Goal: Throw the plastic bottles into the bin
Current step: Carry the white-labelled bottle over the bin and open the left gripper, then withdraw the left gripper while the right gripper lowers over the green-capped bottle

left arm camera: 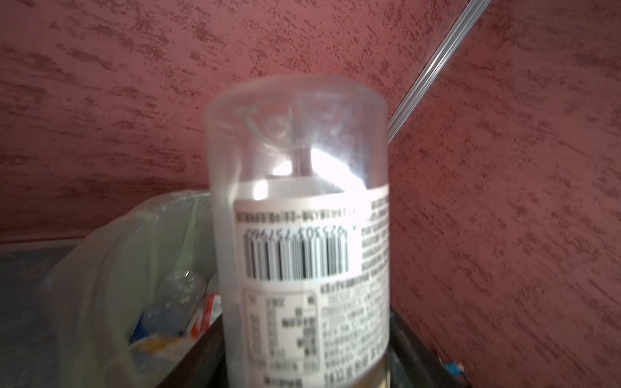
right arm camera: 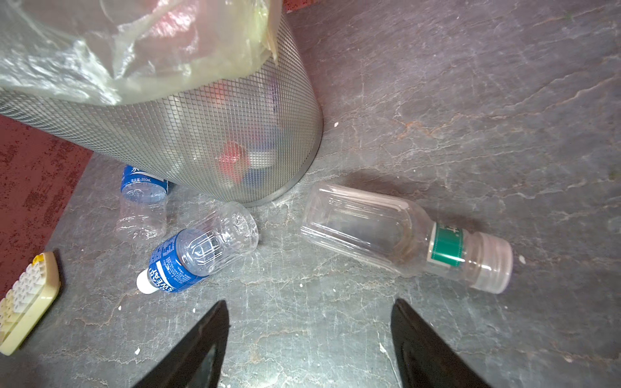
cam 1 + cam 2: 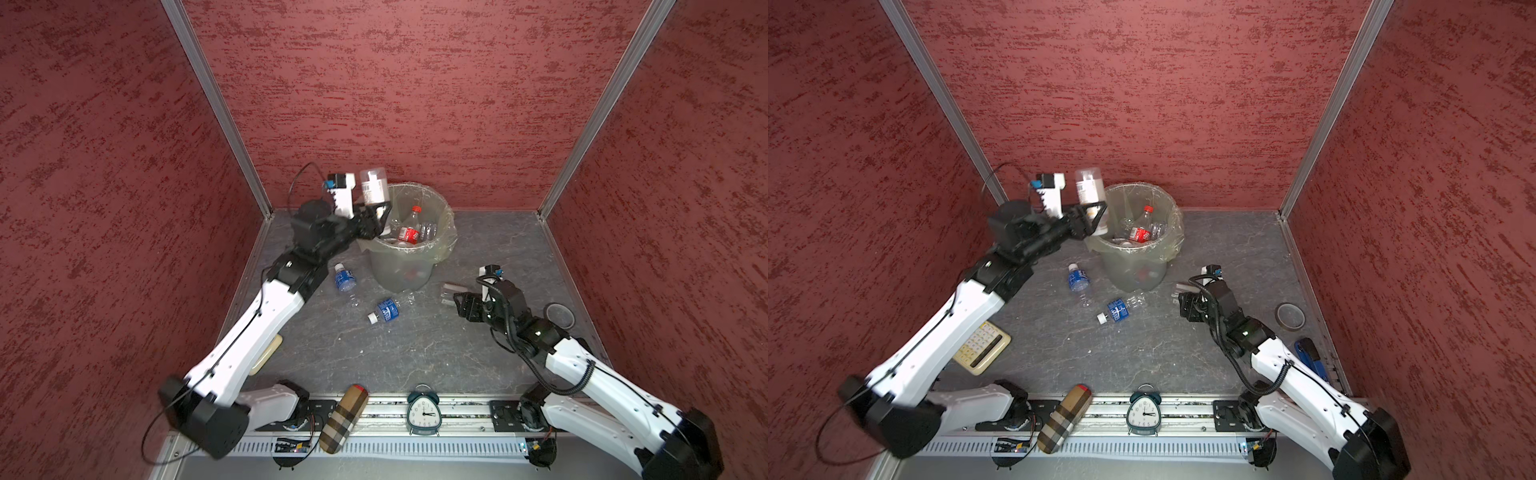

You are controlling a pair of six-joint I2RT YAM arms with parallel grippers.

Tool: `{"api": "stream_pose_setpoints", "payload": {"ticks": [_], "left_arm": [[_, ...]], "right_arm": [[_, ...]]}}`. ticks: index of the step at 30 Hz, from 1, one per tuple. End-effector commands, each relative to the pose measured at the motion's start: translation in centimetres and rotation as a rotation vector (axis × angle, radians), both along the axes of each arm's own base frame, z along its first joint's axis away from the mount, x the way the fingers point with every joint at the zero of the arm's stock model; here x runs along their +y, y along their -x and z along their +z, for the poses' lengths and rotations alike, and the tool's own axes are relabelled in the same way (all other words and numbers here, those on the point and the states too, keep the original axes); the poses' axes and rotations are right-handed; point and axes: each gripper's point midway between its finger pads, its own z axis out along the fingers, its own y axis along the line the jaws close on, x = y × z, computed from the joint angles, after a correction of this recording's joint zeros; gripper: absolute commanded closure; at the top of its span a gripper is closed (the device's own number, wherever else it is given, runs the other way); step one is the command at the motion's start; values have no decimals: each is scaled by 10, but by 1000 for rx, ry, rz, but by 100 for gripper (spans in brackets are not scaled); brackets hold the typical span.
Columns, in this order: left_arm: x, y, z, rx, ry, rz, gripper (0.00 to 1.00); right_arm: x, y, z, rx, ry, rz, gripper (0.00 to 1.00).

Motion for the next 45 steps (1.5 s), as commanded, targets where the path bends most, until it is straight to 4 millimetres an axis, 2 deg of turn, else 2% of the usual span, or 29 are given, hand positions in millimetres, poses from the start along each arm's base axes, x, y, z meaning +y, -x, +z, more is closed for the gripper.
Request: {"api": "stream_pose_setpoints", "payload": {"ticks": [1,4,6,11,15,18,24,31,36,40,45], "left_arm": [[-14,-40,-9,25,-23,14,0],[-4,-54,-3,9,-9,60,0],[0,-52,6,-12,2,72,0],[5,-33,16,-40,1,74,1],[12,-18,10,-33,-7,79,1],[22,-7,1,-14,-12,88,1],[43,18,-32,38,-22,115,0],[76,50,-84,135,-28,161,0],[90,70,-125,214,-40,175,1],[96,85,-149,260,-59,174,1],[103,100,-171,300,-76,182,1]], "right_arm": [[-4,4,4,2,-25,-18,21],[-9,8,10,-8,-32,-29,16],[-11,11,10,-10,-34,-33,14],[-11,8,0,12,0,-34,8],[-12,1,-4,10,43,-40,1],[-13,-8,-11,26,97,-52,1],[-15,-34,-17,33,131,-64,1],[-28,-68,-18,31,84,-102,1],[-31,-88,-21,44,70,-110,1],[-39,-97,-30,68,44,-122,1],[-40,-98,-42,101,8,-113,1]]}}
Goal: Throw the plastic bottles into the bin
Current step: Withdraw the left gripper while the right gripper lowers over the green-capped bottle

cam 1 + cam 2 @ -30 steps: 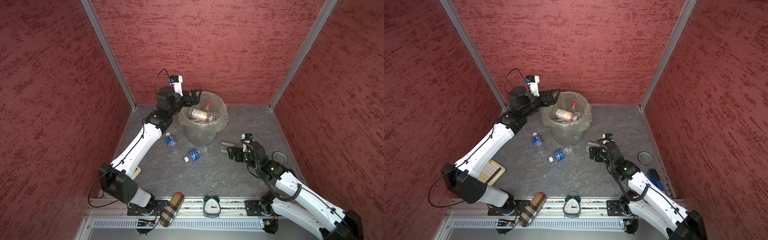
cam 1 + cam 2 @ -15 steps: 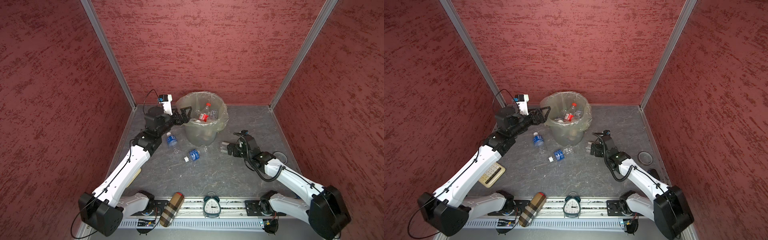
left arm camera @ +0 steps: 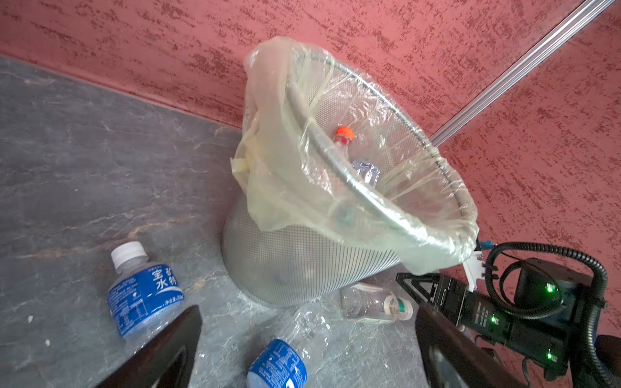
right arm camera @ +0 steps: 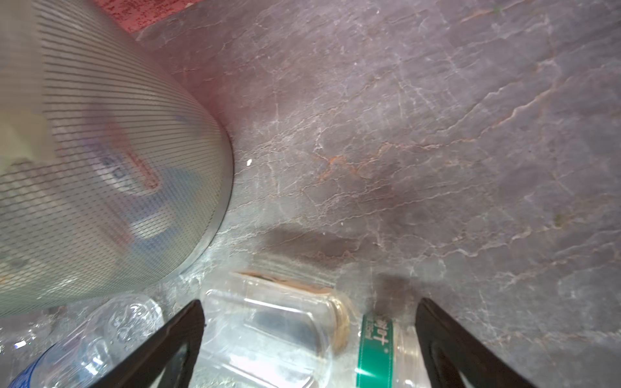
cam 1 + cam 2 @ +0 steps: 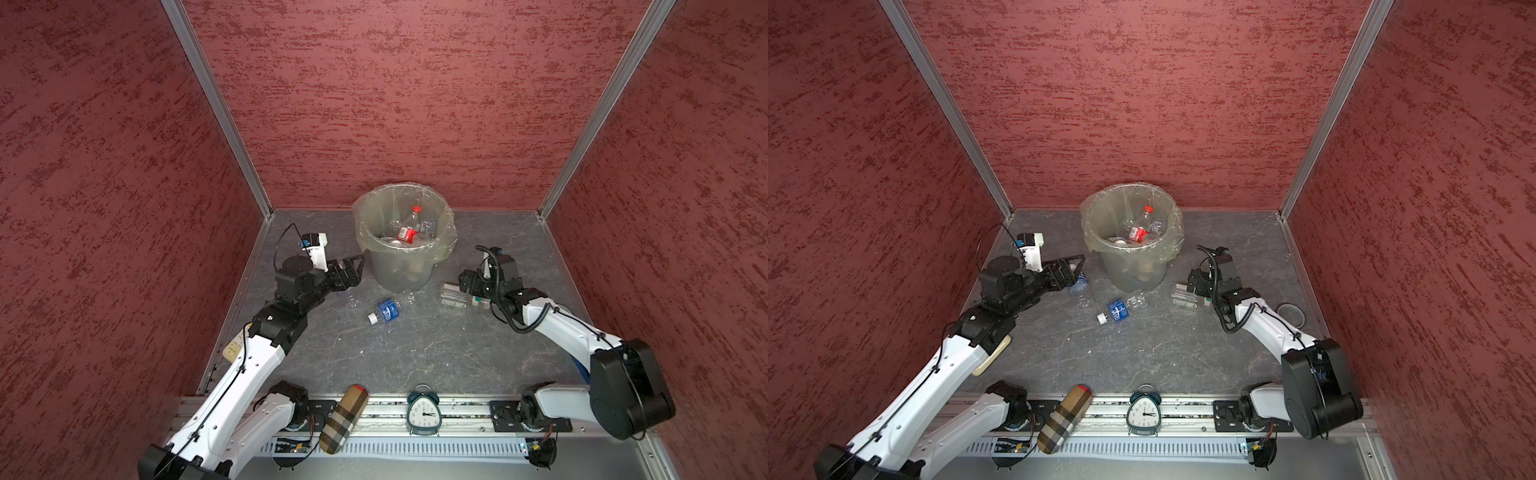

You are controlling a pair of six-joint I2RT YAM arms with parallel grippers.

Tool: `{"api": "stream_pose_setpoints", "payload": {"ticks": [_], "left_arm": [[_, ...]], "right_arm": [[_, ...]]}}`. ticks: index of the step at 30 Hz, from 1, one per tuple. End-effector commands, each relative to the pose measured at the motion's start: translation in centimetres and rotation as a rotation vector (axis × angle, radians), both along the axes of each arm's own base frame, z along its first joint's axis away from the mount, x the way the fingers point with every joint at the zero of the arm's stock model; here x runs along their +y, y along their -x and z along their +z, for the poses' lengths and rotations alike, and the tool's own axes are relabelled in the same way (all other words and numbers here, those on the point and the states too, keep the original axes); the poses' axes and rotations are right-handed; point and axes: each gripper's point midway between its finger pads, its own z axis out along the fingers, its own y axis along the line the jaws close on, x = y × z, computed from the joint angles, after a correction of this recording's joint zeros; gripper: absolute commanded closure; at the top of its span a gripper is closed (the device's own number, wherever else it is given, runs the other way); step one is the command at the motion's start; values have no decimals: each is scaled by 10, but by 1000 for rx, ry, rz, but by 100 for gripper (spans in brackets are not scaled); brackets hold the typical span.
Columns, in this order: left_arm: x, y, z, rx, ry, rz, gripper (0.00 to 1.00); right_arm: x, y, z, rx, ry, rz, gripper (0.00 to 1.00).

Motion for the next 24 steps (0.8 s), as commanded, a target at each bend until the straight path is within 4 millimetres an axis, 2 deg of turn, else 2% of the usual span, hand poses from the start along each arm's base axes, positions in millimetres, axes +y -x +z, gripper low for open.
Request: {"api": "stream_pose_setpoints", "payload": {"ticks": [1,8,13,24], "left_arm": [[4,10,-13,35,-1,-5,0],[17,21,-40,84,-13,18,1],[21,24,-46,101,-7,19,1],[22,23,-55,120,3,18,0]], "right_arm": [[6,-7,7,-28,-57,22,1],[10,8,-6,24,-96,35,1],[8,23,-21,67,-96,44,1],[16,54,-21,88,-168,97,1]]}}
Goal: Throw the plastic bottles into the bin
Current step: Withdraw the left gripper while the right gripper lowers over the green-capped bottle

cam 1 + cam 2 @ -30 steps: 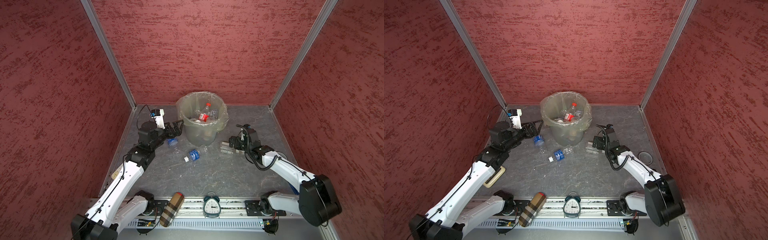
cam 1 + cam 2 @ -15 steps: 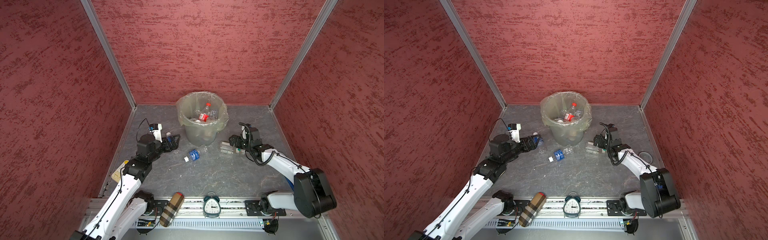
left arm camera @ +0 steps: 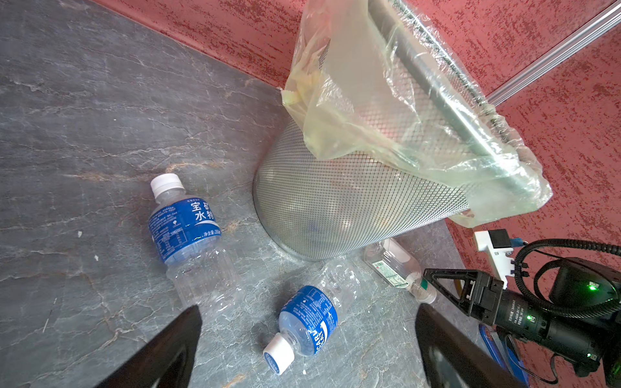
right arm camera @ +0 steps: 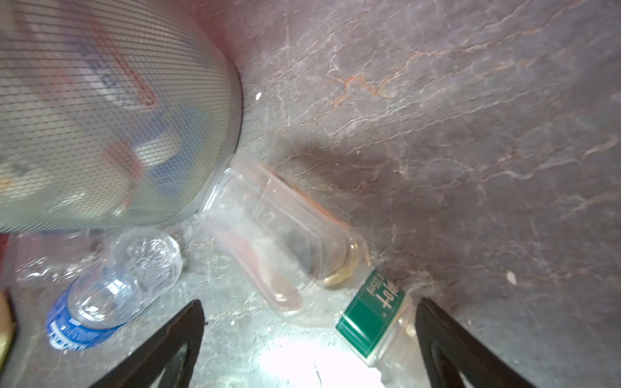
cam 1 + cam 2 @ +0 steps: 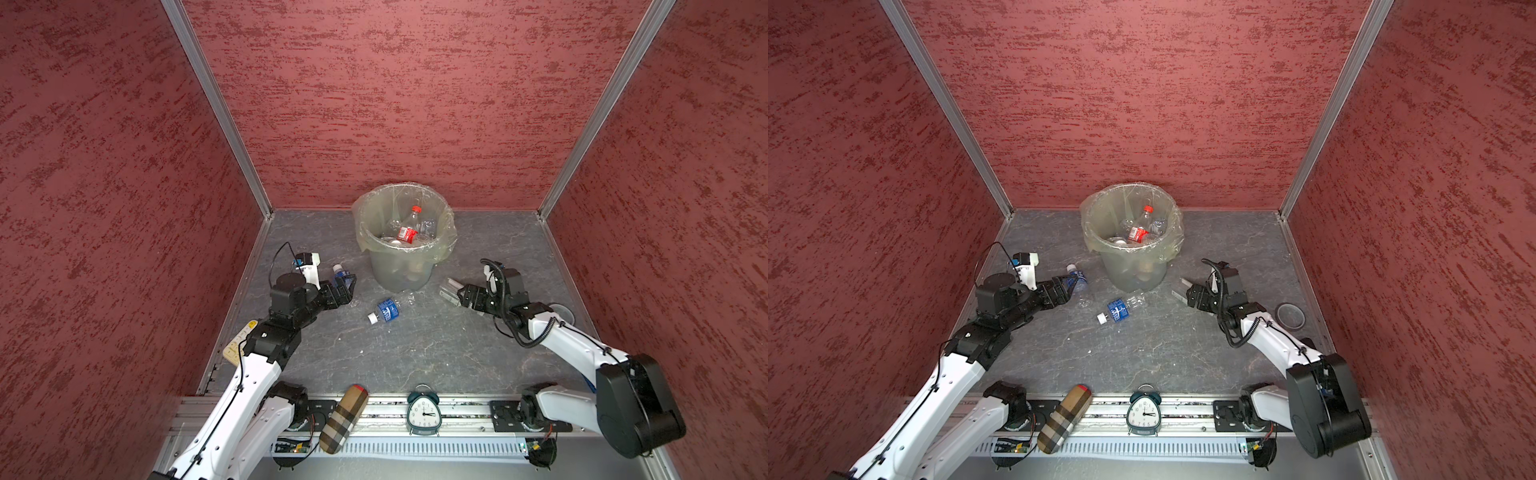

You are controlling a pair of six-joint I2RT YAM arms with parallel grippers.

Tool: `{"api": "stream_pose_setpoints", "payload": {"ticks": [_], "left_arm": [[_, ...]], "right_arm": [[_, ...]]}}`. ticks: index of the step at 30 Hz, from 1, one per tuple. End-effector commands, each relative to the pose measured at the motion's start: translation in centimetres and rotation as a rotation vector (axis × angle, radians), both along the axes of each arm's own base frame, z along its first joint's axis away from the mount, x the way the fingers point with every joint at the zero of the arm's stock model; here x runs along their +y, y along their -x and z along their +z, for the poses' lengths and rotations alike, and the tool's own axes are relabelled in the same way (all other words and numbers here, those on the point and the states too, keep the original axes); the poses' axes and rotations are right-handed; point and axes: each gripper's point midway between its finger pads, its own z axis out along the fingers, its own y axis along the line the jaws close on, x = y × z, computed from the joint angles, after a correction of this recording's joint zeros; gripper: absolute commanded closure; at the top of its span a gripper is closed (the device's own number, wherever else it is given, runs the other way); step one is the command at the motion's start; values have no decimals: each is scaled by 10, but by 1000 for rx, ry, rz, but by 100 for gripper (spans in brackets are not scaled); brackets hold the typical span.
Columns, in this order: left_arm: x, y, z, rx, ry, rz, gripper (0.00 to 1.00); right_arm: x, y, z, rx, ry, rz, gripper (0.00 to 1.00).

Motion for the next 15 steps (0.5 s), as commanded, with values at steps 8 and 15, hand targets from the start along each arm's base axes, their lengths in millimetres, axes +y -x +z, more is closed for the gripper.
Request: {"api": "stream_pose_setpoints", "payload": {"ticks": [8,15], "left_arm": [[1,1,-7,15,20,2,1],[2,3,-10,23,21,5,1]], "right_arm": [[19,16,3,37,-109,66,1],[5,5,13,-3,-24,21,1]]}}
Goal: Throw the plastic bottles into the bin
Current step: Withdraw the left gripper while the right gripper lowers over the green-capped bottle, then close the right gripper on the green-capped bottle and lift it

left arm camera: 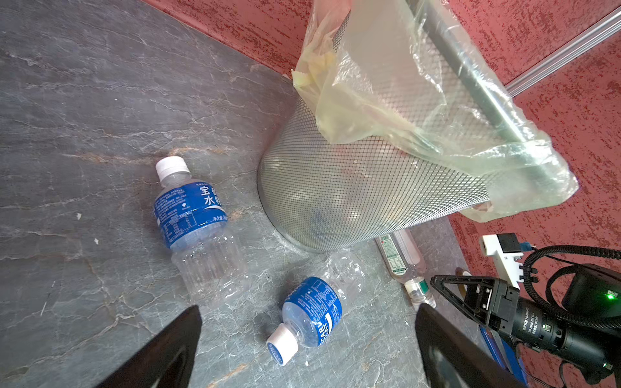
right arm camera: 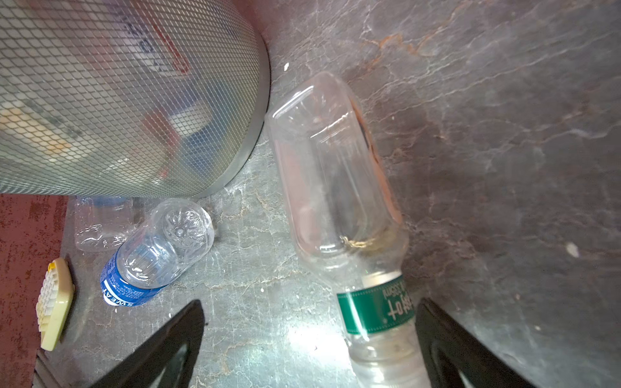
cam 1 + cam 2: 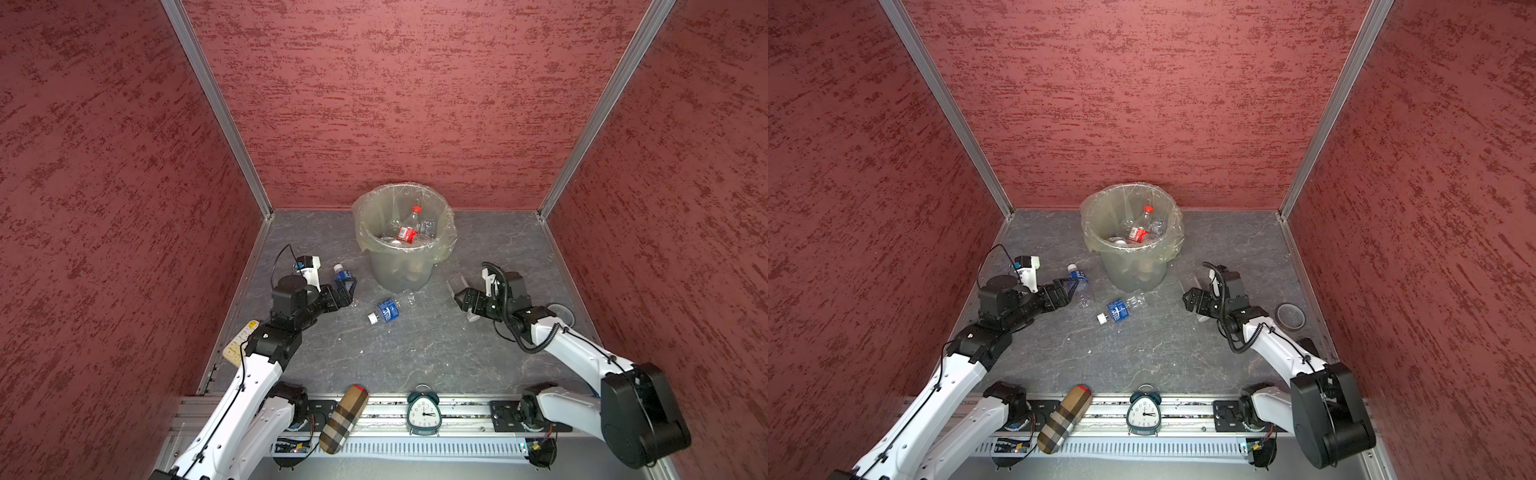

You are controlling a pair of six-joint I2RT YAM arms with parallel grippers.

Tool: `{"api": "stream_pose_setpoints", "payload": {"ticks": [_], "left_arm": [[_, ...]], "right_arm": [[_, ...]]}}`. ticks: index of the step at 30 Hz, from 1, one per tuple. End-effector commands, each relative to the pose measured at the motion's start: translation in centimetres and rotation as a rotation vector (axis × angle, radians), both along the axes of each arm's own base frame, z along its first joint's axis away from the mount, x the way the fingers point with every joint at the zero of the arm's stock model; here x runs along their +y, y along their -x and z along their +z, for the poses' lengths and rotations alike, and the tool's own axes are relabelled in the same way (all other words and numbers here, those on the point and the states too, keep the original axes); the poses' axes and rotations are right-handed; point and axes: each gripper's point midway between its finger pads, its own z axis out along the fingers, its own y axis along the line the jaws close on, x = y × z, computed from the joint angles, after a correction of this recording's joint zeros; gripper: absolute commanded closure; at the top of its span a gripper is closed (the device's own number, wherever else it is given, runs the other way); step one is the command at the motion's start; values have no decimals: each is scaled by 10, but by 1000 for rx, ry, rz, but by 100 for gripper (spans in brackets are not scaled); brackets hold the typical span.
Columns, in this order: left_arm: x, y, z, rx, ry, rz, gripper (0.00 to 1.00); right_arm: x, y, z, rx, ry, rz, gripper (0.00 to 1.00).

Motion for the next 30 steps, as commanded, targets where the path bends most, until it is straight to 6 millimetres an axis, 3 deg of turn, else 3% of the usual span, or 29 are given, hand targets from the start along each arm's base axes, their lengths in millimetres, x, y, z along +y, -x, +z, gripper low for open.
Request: {"api": "stream_pose_setpoints", "payload": {"ticks": [1,13,21,30], "left_arm": [[0,1,0,-5,13,-2,1],[4,5,-4,9,9,1,0],[0,8,-26,69,26,-11,1],[-1,14,-45,117,28,-20,1]], "right_arm": [[-8,-13,12,-40,59,-30,1],[-6,-49,4,-41,142,-15,1],[-4,-60,11,-66,186,-17,19],[2,-64,0,-46,281,-10,22]]}}
